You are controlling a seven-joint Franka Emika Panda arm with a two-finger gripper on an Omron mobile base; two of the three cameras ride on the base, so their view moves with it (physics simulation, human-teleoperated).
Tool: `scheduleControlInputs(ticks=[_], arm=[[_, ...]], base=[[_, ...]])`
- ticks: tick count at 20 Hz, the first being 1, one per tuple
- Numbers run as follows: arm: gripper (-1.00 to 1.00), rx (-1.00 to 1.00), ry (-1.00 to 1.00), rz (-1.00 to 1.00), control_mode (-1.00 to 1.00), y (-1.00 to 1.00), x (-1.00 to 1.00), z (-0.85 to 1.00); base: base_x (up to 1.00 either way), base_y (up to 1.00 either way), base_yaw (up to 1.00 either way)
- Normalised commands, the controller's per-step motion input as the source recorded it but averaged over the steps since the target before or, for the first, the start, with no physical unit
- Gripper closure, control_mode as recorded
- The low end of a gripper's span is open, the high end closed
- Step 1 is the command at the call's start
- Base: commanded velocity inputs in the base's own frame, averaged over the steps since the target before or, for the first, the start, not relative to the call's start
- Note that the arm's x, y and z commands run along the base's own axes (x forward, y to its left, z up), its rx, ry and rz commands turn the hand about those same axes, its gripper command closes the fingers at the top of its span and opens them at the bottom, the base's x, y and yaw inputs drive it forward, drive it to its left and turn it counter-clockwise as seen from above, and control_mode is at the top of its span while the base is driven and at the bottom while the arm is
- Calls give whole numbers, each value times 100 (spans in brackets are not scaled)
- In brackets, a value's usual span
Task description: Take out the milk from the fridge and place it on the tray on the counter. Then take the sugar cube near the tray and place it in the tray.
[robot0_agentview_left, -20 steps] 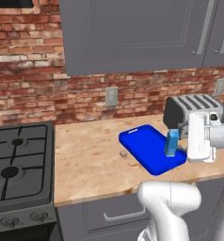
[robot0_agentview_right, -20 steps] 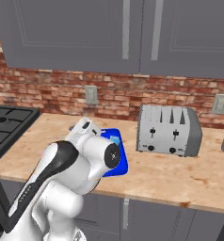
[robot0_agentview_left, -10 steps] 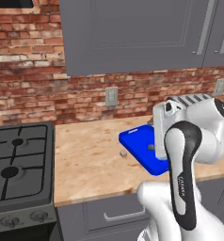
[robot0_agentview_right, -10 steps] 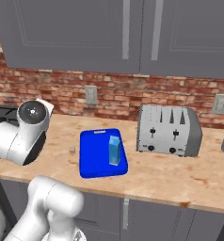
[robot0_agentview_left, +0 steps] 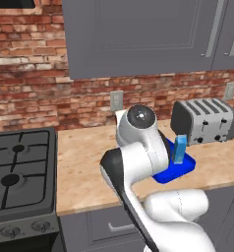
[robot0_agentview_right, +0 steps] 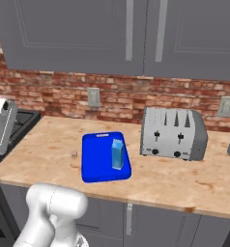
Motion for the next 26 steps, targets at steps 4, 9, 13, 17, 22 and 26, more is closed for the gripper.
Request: scheduleControlInputs(ticks=[4, 9, 13, 17, 22, 26], arm=[[-100, -3, 16, -3, -100, 9, 45, -20], [-100, -1, 26, 5, -100, -6, 43, -29], [-100, -23, 22, 11, -100, 1, 16, -55], [-100, -27, 10, 6, -100, 0, 0, -38], [-100, -16, 12, 1, -100, 0, 23, -15], [-100, -8, 3, 0, -100, 0, 26, -17]], base=[[0, 0, 0], [0, 0, 0], [0, 0, 0], [0, 0, 0], [0, 0, 0], [0, 0, 0]])
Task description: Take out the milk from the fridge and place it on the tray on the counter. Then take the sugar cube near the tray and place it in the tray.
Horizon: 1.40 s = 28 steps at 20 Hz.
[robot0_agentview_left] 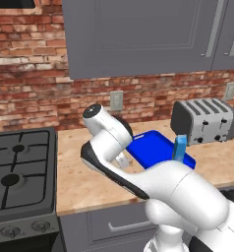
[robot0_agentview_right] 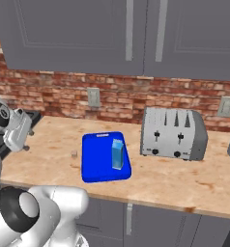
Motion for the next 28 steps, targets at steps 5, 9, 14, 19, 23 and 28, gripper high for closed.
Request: scheduleControlInputs(ticks=[5, 9, 14, 19, 23, 28], arm=[[-100, -11, 1, 1, -100, -11, 15, -24], [-100, -9, 0, 12, -100, -26, 6, -25], [-100, -8, 0, 21, -100, -13, 0, -17], [-100, -5, 0, 21, -100, -28, 0, -22], [-100, -1, -7, 16, -100, -42, 0, -30], [-100, -5, -17, 3, -100, -22, 0, -35]], base=[[0, 0, 0], [0, 0, 0], [0, 0, 0], [0, 0, 0], [0, 0, 0], [0, 0, 0]])
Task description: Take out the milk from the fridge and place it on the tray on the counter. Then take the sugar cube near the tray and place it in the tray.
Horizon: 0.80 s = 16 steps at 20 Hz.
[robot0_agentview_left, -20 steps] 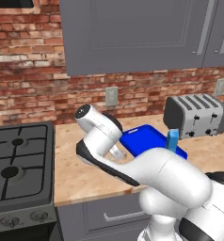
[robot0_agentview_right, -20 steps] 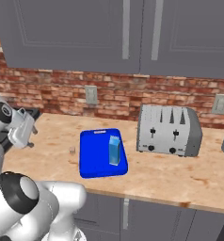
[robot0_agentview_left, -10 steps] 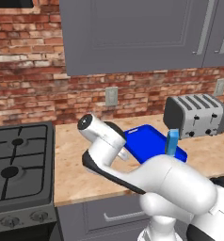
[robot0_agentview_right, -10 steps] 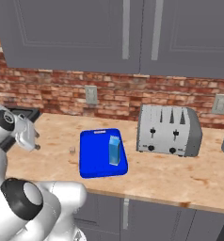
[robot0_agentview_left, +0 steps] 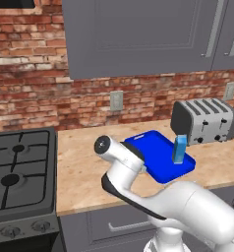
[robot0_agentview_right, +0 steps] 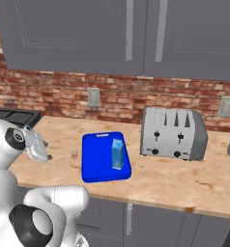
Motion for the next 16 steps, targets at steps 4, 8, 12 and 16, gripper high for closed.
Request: scheduleControlInputs(ticks=[4, 8, 12, 16], arm=[[-100, -4, -22, -5, -100, -2, 1, -36], [-100, 2, -1, -7, -100, 0, 13, -5], [-100, 3, 0, 0, -100, -3, 10, 0], [-100, 6, 14, 0, -100, 0, 18, 0]], base=[[0, 0, 0], [0, 0, 0], [0, 0, 0], [0, 0, 0]])
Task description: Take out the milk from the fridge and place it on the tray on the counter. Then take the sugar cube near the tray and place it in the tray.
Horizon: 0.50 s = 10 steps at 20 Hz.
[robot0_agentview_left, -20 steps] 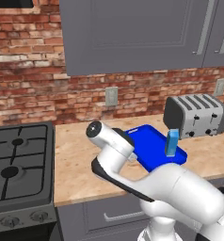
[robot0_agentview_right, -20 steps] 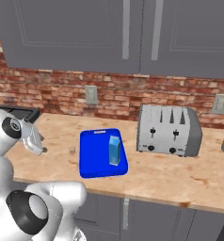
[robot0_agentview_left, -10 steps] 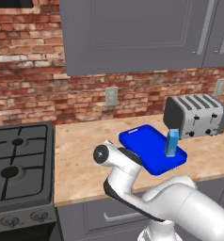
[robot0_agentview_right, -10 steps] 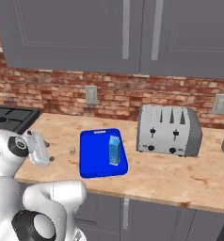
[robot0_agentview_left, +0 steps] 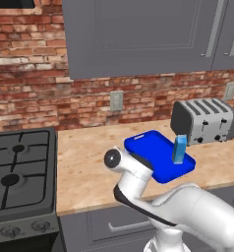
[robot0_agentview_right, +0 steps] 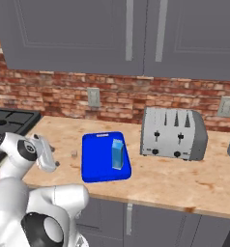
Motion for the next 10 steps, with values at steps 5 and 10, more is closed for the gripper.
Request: scheduleControlInputs(ticks=[5, 10], arm=[[-100, 1, 16, -8, -100, 0, 39, -1], [-100, -3, 1, -14, -100, 1, 34, -2]], base=[[0, 0, 0], [0, 0, 0]])
